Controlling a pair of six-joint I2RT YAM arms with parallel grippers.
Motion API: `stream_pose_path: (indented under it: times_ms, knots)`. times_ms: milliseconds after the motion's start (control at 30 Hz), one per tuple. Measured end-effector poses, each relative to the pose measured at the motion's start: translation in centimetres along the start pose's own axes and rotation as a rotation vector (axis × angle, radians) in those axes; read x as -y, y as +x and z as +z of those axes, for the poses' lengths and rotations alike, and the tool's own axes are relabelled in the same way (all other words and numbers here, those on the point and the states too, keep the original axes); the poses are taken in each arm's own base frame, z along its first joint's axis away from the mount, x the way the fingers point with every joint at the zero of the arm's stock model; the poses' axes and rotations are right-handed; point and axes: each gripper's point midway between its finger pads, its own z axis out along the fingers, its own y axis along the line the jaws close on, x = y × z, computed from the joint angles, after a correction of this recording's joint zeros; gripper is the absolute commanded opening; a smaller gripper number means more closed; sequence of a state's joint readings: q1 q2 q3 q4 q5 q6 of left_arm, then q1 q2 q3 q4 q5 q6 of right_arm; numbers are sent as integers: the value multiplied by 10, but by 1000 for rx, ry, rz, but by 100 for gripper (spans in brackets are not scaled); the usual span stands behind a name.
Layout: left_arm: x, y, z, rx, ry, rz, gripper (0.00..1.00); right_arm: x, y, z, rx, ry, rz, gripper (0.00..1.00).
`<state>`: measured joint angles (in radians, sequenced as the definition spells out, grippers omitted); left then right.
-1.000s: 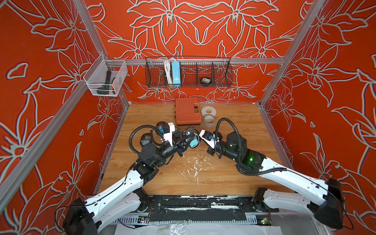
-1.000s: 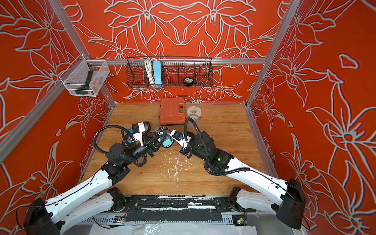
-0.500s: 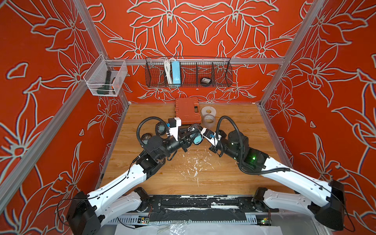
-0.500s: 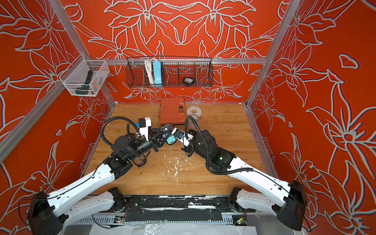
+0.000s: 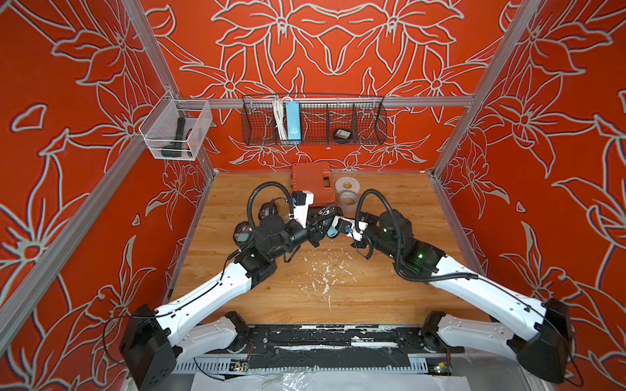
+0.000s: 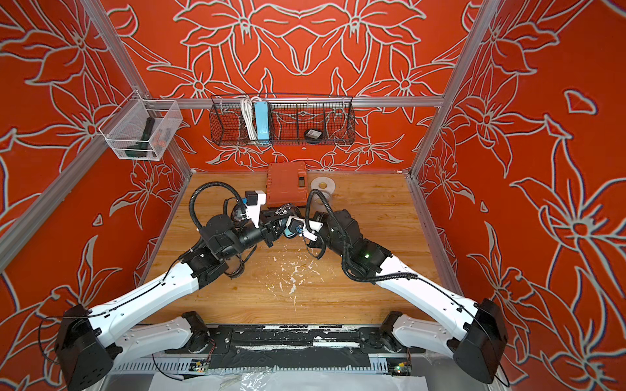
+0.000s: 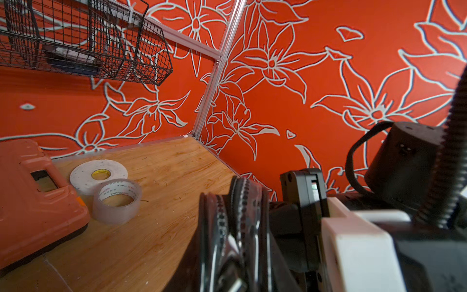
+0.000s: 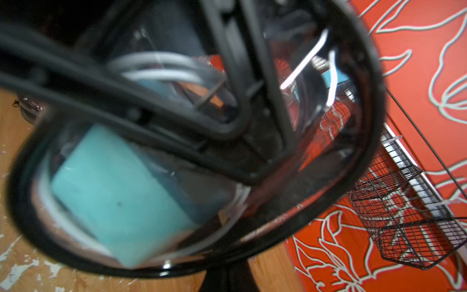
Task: Pack away charging kits
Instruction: Zip the zipper on the storage bag.
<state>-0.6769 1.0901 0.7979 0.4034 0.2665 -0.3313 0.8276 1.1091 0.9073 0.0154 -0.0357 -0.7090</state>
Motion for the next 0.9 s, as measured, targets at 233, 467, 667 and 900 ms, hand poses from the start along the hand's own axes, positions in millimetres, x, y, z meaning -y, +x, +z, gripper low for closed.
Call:
stream_pose_path:
  times_ms: [233, 467, 667, 900]
  knots:
    - [8, 5, 6, -49, 7, 21, 0, 11, -5, -12, 62, -1, -115, 0]
    - [14, 10, 18, -90, 11, 54, 0, 15, -2, -15, 9, -47, -210, 0]
    - [12, 15, 25, -118, 5, 62, 0, 23, 1, -16, -8, -38, -239, 0]
    - [16, 22, 31, -142, 22, 62, 0, 54, -27, -23, 27, -57, -169, 0]
